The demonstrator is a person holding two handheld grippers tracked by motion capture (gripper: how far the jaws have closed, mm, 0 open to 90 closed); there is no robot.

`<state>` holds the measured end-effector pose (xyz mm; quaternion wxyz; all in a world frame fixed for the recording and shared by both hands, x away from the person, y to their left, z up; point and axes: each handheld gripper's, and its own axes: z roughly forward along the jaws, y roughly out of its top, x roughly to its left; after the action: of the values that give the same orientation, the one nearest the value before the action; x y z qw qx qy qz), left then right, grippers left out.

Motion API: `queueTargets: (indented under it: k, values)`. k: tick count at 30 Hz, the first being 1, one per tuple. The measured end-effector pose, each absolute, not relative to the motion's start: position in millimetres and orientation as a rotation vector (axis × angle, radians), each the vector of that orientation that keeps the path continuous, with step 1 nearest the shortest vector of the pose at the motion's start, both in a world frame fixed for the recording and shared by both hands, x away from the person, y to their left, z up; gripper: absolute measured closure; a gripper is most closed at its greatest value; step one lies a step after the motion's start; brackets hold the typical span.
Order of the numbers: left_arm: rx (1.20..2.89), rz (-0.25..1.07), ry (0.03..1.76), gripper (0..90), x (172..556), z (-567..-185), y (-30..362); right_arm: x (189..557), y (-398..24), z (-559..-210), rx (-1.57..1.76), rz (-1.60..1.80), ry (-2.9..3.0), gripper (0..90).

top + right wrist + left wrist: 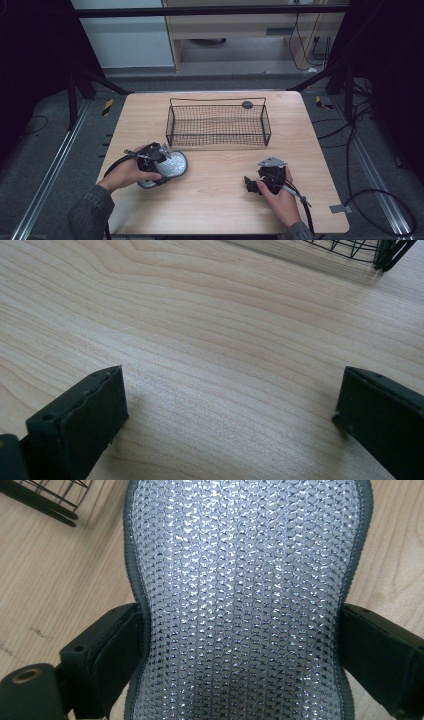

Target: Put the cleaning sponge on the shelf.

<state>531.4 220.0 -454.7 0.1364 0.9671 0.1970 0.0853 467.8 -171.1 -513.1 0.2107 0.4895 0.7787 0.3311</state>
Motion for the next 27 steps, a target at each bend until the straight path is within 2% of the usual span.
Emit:
queueTargets:
  k: [27]
  values:
    - [2.749, 0.373, 0.540, 6.7, 530, -406, 217, 468, -171, -513, 1.360, 0.919, 2.164, 0.4]
